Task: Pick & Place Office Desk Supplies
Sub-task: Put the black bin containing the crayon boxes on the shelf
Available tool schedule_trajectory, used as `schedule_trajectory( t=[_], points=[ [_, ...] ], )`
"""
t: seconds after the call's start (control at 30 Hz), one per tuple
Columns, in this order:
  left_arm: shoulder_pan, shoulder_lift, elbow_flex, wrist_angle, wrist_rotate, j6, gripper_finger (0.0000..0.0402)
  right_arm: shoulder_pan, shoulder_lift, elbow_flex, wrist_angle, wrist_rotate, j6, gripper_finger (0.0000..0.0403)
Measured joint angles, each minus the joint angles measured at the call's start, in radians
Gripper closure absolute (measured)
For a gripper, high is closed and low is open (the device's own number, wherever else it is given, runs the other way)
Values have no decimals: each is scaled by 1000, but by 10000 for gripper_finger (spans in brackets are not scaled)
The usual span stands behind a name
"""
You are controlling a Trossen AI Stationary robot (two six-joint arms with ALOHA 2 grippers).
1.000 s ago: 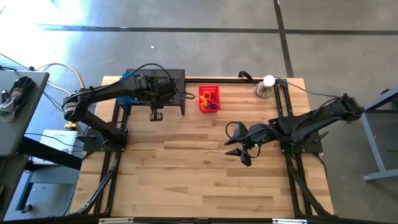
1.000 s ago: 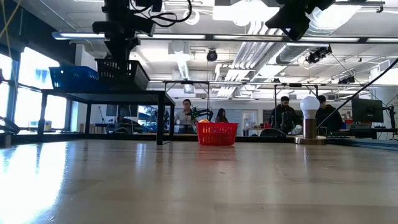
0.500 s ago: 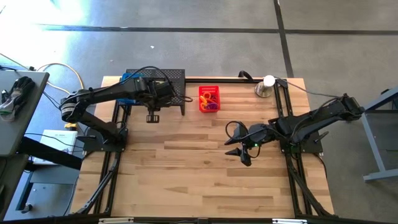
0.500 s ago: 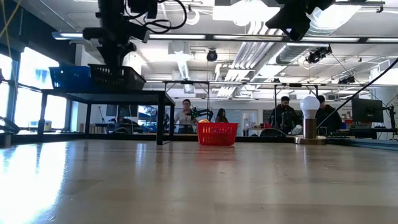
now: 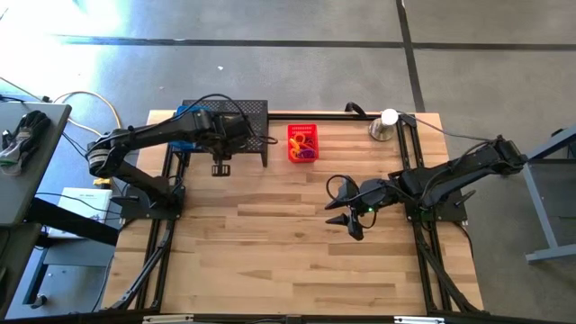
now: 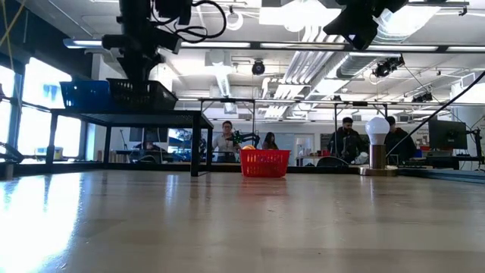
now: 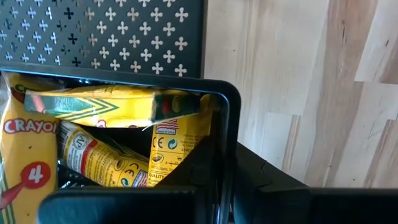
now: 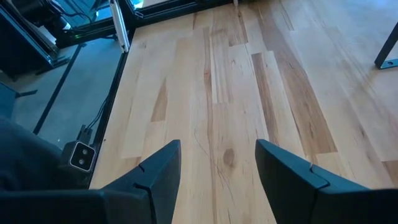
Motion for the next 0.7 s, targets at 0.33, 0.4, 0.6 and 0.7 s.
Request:
schedule_trajectory(
  t=[0.33, 0.4, 0.6, 0.7],
  points=[
    [3, -2, 1, 9, -23, -3, 339, 0, 0, 0, 0, 0, -3, 209],
    [2, -5, 2, 8, -23, -3, 329, 0, 0, 0, 0, 0, -3, 209],
    [-17, -27, 3, 38, -30, -26, 307, 0, 0, 0, 0, 1, -4, 209],
    [-63, -52, 3, 61, -64, -3, 299, 0, 0, 0, -6, 47, -5, 209]
  ],
)
